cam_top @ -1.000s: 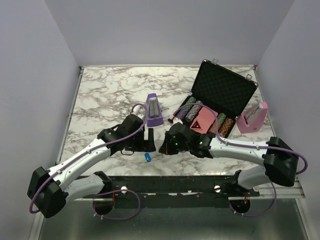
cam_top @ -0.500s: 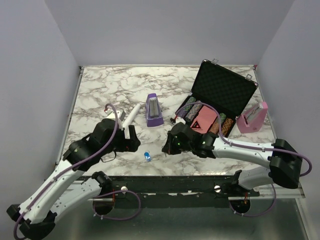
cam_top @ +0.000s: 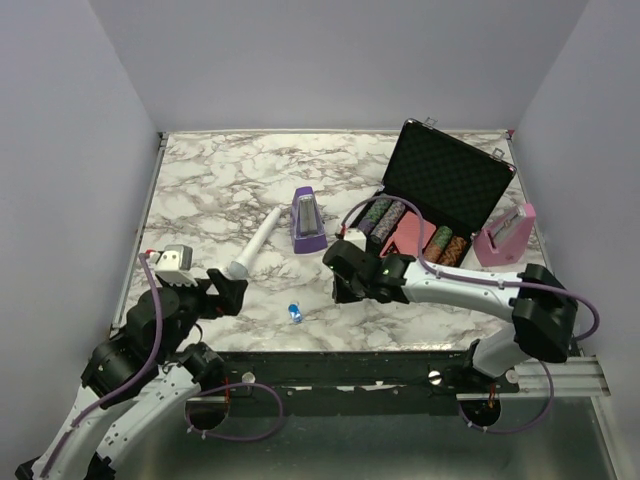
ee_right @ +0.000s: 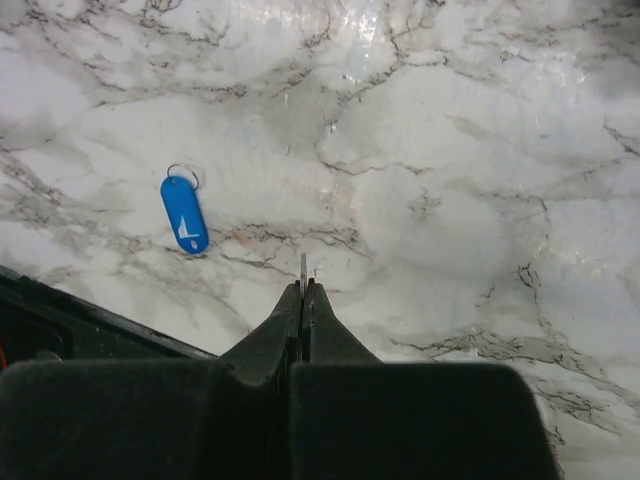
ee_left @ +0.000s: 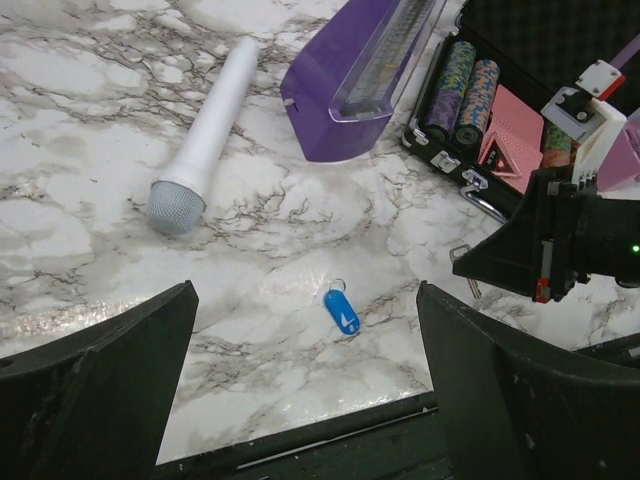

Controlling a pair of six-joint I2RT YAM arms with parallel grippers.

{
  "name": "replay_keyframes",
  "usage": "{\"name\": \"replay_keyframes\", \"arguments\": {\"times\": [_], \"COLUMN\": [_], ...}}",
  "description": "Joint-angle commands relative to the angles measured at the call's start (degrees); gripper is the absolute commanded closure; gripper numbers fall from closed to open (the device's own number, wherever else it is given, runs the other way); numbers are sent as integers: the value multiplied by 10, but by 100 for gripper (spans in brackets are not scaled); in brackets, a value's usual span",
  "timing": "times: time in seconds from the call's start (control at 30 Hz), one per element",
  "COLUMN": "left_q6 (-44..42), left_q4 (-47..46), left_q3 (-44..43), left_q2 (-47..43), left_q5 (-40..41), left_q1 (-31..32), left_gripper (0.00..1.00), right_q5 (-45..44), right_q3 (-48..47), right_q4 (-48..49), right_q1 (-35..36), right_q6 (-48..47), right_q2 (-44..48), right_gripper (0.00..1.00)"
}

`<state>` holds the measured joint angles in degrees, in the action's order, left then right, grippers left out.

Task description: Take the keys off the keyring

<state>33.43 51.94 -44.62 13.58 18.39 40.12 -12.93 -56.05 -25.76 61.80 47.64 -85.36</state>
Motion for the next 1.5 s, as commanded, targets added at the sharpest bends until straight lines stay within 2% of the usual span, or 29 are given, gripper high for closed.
{"name": "replay_keyframes", "arguments": {"times": [0.0,0.33,0.4,0.47,0.57,0.63,0.87,1.1,1.2,1.27,1.33,1.47], "left_q6": [-21,-15,-15,-15,-15,-15,-16,-18,-18,-18,-19,-19], "left_q4": [-30,-17,-18,-19,-20,-20,-21,-22,-23,-23,-23,-24], "left_q3": [16,10,12,13,15,14,15,15,16,16,16,16], "left_q2": [-30,4,-4,-10,-15,-15,-11,-10,-9,-8,-8,-8], "left_q5": [36,38,38,38,37,37,36,34,34,32,33,32], "left_q1": [-2,-3,-3,-2,-3,-2,-4,-4,-3,-3,-3,-4], "left_gripper": [1,2,2,2,2,2,2,2,2,1,1,1], "right_q5": [-53,-80,-81,-81,-77,-74,-71,-65,-73,-78,-83,-97], "right_q3": [-69,-156,-161,-161,-156,-154,-154,-135,-131,-133,-135,-132], "right_q4": [-84,-161,-165,-165,-158,-157,-158,-128,-126,-132,-137,-146], "right_q1": [-1,12,17,18,19,19,20,21,21,21,21,20], "right_q6": [-21,-31,-28,-26,-23,-23,-24,-37,-40,-40,-39,-39], "right_q2": [-58,-121,-122,-121,-117,-113,-100,-45,-21,-10,-2,18], "right_gripper": [99,99,90,74,60,56,54,42,32,16,5,0]}}
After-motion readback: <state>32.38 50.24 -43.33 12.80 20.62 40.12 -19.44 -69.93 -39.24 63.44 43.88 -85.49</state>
